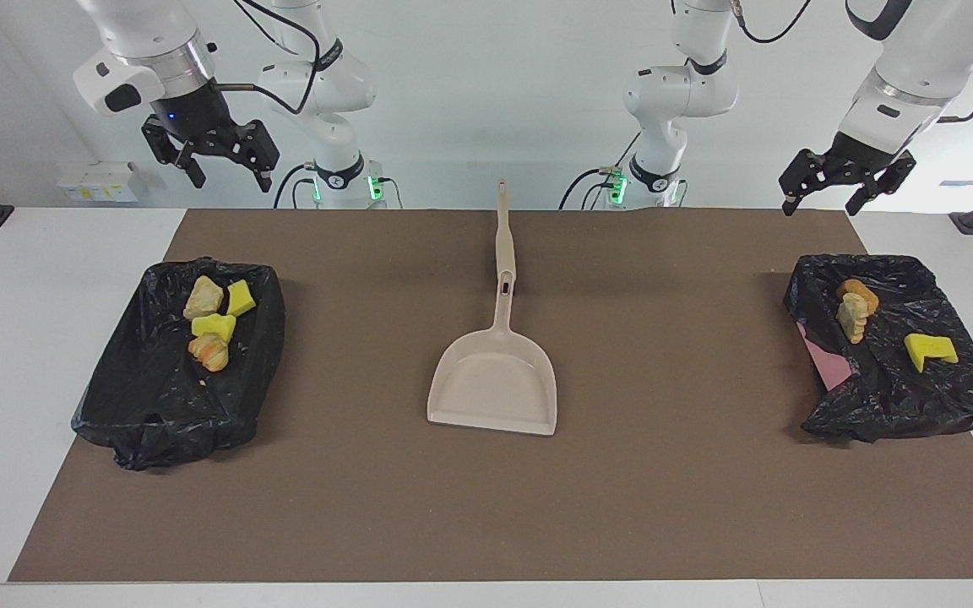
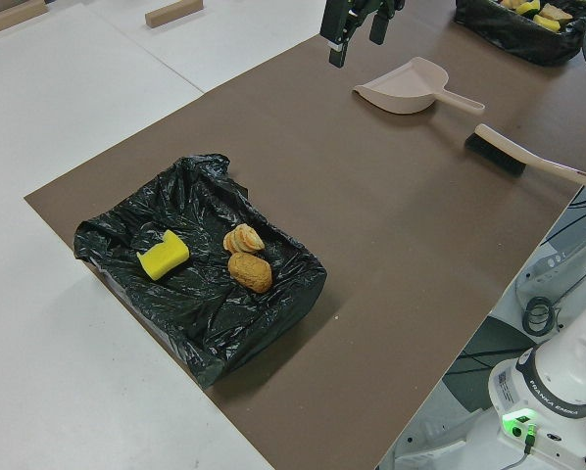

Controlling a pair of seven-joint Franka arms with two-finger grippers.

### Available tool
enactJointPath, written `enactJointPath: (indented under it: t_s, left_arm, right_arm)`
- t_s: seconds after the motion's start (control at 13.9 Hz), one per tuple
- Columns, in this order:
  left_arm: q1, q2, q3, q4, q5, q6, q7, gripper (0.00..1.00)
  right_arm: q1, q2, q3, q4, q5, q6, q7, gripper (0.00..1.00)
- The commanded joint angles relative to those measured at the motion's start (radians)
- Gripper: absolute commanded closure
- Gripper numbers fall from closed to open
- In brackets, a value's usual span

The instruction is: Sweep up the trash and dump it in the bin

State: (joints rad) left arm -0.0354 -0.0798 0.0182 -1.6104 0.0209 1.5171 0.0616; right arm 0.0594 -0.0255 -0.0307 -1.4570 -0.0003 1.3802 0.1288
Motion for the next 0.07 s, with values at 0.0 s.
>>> enactJointPath:
  t_s: [0.0]
  left_arm:
    - [-0.011,-0.008,0.005,-0.013,0.019,0.017,0.003,0.0]
  right_arm:
    - [-0.003,-0.019,0.003,-0.023,-0.021,0.013,-0.005,0.0]
